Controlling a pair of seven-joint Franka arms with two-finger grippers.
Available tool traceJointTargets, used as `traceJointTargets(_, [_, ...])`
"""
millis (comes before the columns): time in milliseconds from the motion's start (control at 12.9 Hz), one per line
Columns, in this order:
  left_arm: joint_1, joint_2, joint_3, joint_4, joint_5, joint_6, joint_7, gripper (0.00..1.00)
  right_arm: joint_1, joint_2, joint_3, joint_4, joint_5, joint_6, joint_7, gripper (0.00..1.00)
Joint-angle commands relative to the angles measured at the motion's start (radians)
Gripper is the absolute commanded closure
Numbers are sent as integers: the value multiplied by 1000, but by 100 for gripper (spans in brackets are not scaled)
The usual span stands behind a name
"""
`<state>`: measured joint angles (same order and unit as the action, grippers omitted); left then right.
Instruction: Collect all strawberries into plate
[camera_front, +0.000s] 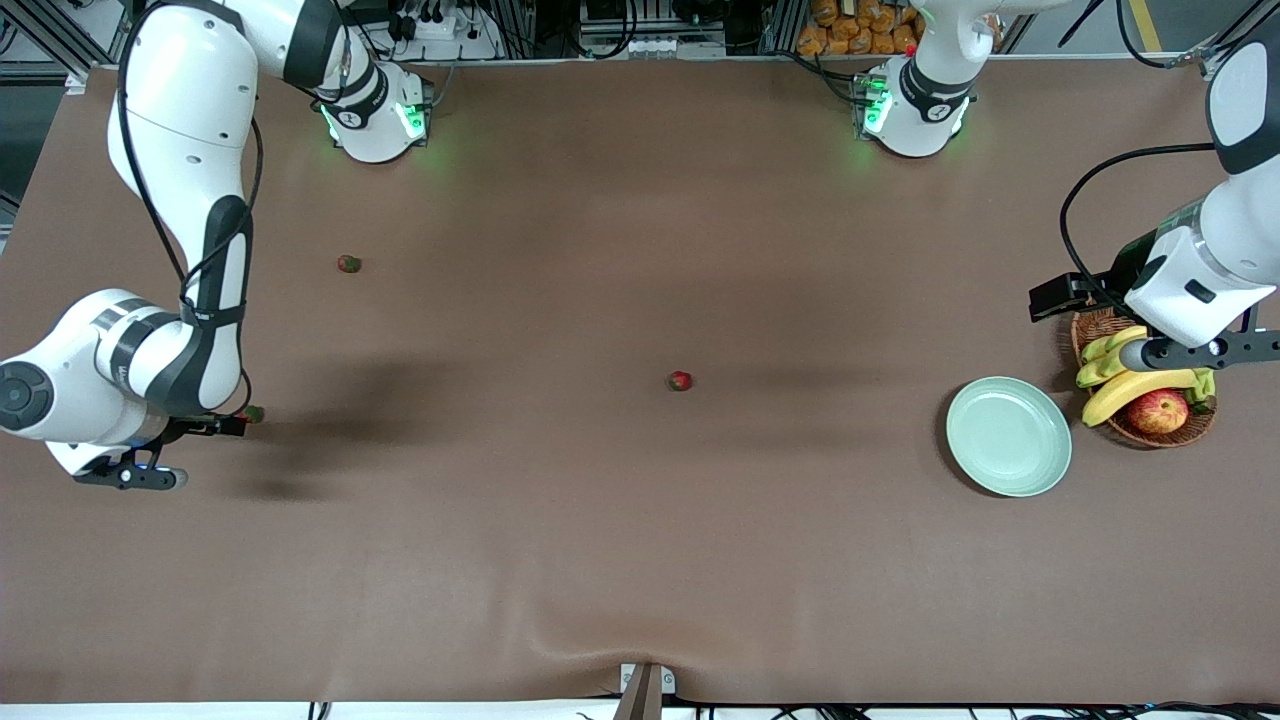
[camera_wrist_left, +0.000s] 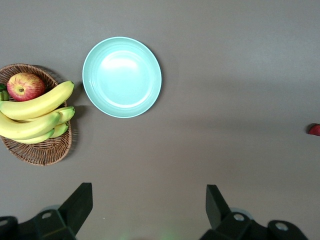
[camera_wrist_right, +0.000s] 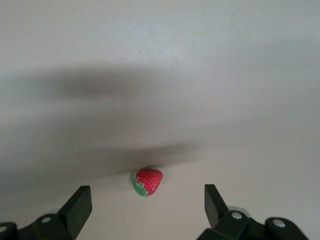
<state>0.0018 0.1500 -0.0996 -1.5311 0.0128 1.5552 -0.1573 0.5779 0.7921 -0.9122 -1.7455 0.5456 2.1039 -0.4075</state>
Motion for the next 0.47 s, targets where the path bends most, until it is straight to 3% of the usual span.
traceJointTargets(0, [17,-14,0,2,-7,-15,16,0,0,-25,30,-112,74,115,-75,2])
traceJointTargets(78, [17,-14,0,0,-7,-15,16,0,-15,-25,53,-132,100,151,-97,6])
traceJointTargets(233, [17,-14,0,0,-5,-15,16,0,-58,-24,96,-138,126,165,-126,26])
traceJointTargets(389, [17,-12,0,2,-5,-15,16,0,-95,-22,137,-137,128,169,-126,33])
